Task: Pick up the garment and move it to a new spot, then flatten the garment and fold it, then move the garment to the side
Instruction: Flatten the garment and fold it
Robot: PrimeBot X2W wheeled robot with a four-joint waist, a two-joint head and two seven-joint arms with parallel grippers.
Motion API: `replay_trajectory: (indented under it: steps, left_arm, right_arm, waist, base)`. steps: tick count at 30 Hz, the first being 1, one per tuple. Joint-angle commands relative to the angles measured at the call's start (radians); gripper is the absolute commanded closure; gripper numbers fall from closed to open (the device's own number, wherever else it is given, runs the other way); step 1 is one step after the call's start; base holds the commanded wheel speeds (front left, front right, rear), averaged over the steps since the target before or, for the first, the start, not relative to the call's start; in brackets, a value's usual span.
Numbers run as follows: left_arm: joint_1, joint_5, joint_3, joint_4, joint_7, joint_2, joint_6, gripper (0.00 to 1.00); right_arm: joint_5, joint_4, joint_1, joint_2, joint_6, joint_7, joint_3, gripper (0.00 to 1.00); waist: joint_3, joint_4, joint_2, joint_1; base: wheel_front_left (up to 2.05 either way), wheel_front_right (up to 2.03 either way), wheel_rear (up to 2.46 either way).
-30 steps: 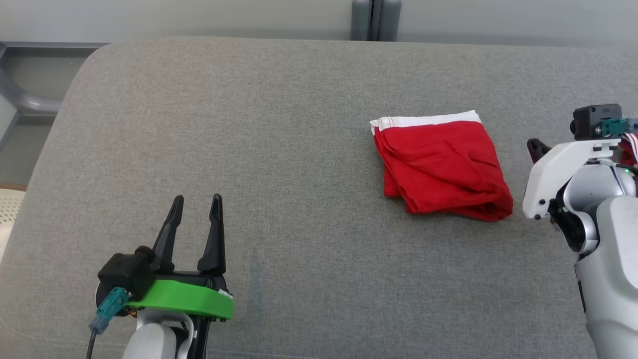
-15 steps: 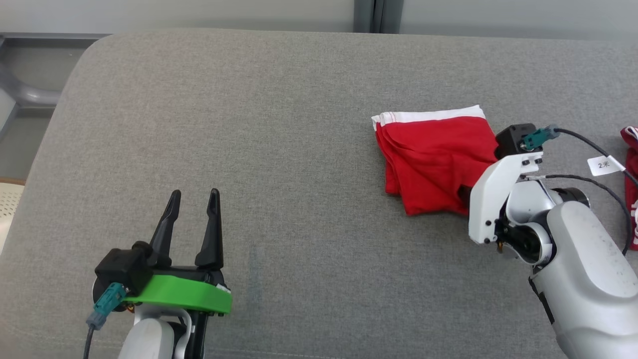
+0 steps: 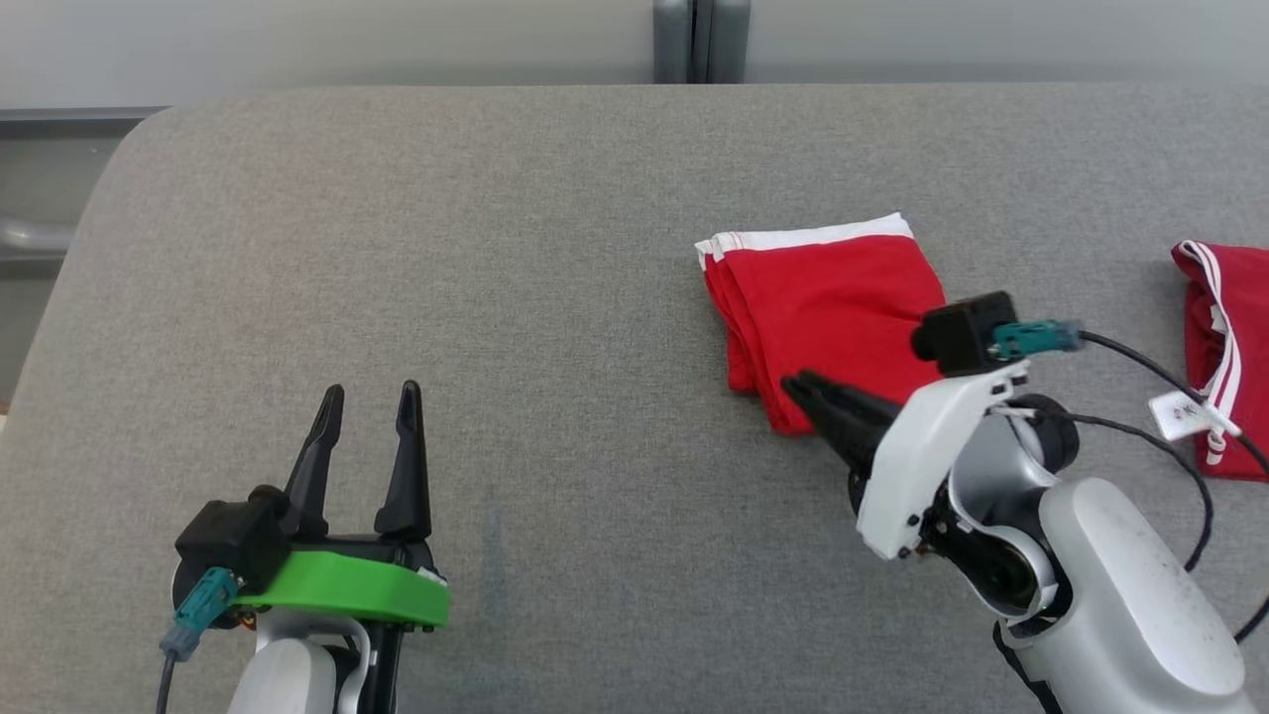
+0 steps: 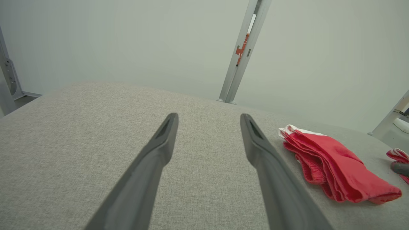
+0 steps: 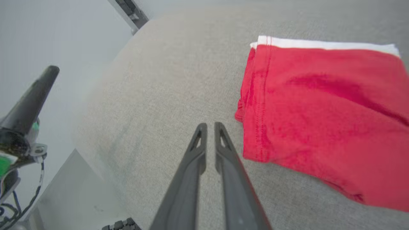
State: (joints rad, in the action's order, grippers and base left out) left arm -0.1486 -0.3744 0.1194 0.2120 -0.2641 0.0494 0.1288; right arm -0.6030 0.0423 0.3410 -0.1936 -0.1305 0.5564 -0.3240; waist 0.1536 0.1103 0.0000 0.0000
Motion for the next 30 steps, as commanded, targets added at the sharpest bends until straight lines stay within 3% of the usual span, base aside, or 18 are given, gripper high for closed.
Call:
replay_trajectory:
  steps: [1, 6, 12, 19, 24, 30]
  left_arm:
    - [0.013, 0.004, -0.005, 0.004, 0.000, 0.002, 0.002, 0.00]
    - [0.020, 0.020, -0.029, 0.009, 0.000, 0.002, 0.003, 0.00]
    - [0.038, 0.049, -0.063, -0.003, 0.000, 0.003, -0.009, 0.00]
    - [0.067, 0.076, -0.078, 0.015, 0.000, 0.003, -0.007, 0.00]
    - [0.082, 0.101, -0.074, 0.041, 0.000, 0.003, -0.001, 0.00]
    - [0.083, 0.100, -0.080, 0.069, 0.000, 0.003, 0.000, 0.00]
  right_arm:
    - [0.021, -0.019, -0.031, 0.006, 0.000, -0.063, 0.030, 0.00]
    - [0.134, -0.057, -0.082, 0.016, 0.000, -0.314, 0.101, 0.00]
    - [0.213, 0.006, -0.131, 0.026, 0.000, -0.562, 0.206, 0.00]
    - [0.199, 0.176, -0.143, -0.005, 0.000, -0.671, 0.264, 0.00]
    - [0.248, 0.270, -0.117, -0.065, 0.000, -0.727, 0.211, 0.00]
    - [0.276, 0.355, -0.122, -0.069, 0.000, -0.783, 0.187, 0.00]
  waist:
    - [-0.015, -0.013, 0.0000, 0.0000]
    - [-0.036, -0.044, 0.0000, 0.0000]
    - [-0.063, -0.066, 0.0000, 0.0000]
    - [-0.104, -0.079, 0.0000, 0.0000]
    - [-0.123, -0.081, 0.0000, 0.0000]
    - [-0.150, -0.079, 0.0000, 0.0000]
  base:
    - [0.00, 0.00, 0.00]
    - [0.00, 0.00, 0.00]
    - [0.00, 0.00, 0.00]
    - [0.00, 0.00, 0.00]
    - [0.00, 0.00, 0.00]
    - [0.00, 0.00, 0.00]
